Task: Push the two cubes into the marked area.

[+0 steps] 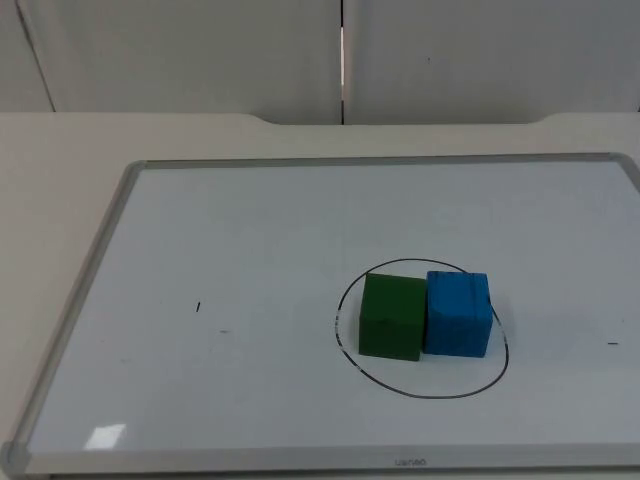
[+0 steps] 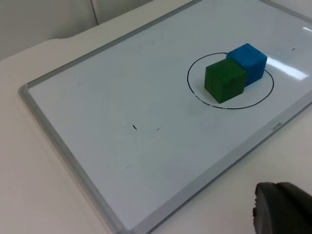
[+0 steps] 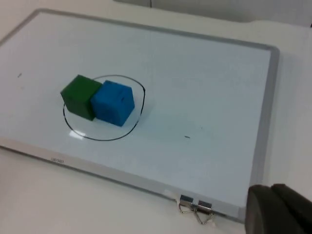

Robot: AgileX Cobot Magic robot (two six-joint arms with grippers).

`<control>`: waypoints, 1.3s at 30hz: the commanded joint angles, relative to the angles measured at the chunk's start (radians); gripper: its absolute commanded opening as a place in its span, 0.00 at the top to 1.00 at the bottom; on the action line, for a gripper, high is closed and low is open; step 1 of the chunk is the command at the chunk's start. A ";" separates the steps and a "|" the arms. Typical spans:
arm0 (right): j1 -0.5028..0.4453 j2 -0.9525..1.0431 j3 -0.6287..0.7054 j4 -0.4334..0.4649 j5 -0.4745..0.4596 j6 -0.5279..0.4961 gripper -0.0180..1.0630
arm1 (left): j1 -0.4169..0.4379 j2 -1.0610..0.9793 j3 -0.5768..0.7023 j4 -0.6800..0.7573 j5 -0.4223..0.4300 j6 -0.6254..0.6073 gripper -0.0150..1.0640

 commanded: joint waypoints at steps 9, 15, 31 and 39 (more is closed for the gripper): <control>-0.004 -0.002 0.021 0.005 -0.044 0.004 0.98 | 0.002 -0.005 0.004 0.003 0.001 -0.009 0.99; -0.004 -0.002 0.021 0.005 -0.044 0.002 0.98 | 0.002 -0.005 0.004 0.003 0.001 -0.009 0.99; -0.004 -0.002 0.021 0.005 -0.044 0.002 0.77 | 0.002 -0.005 0.004 0.003 0.001 -0.009 0.97; -0.004 -0.002 0.021 0.005 -0.044 0.002 0.34 | 0.002 -0.005 0.004 0.007 0.001 -0.018 0.51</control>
